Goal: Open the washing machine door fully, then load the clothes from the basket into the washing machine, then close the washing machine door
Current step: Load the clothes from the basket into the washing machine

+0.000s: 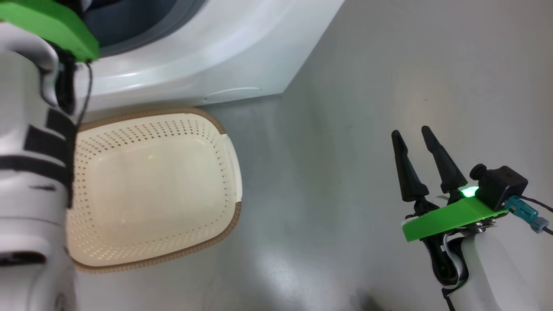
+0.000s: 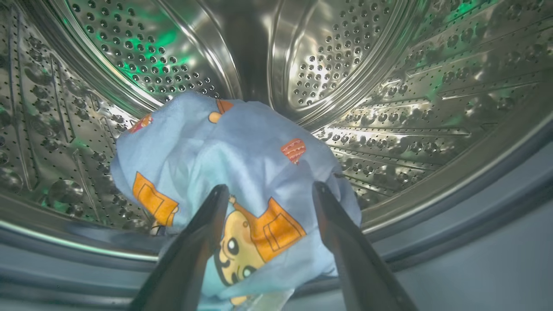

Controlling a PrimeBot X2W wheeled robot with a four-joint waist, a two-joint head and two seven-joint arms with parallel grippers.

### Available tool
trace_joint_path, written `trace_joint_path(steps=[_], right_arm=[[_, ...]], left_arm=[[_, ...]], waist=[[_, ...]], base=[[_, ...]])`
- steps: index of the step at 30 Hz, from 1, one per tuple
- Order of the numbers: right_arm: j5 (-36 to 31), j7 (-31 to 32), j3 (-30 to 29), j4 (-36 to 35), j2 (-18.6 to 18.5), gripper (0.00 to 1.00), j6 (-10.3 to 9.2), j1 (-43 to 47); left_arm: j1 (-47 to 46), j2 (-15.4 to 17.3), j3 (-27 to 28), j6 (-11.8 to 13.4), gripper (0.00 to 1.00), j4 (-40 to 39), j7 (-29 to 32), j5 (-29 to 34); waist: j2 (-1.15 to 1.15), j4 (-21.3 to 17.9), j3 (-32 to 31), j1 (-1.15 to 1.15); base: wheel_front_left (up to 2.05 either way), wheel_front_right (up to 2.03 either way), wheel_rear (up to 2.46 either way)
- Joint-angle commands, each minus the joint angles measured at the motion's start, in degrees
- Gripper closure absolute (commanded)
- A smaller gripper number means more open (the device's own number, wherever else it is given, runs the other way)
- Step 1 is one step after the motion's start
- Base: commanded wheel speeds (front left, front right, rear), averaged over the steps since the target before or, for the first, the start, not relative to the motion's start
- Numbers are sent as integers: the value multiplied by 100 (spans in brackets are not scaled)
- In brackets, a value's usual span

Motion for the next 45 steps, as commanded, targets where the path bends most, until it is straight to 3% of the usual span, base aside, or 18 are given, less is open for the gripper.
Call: trace_joint_path(steps=[1, 17, 45], right_arm=[[11, -28, 81, -126, -45, 0, 16, 72], [-55, -28, -99, -89, -285, 0, 16, 385], [-93, -28, -366, 7, -572, 0, 16, 1392]], left_arm=[[152, 171, 77, -6, 0, -237, -35, -64], [2032, -150, 485, -27, 0, -1984, -36, 21], [4928, -316, 829, -68, 0, -3433, -36, 133]], waist=[[0, 54, -42, 0], [0, 470, -640, 0], [0, 893, -2129, 0]], base=[[0, 0, 0], [0, 0, 0], [0, 0, 0]])
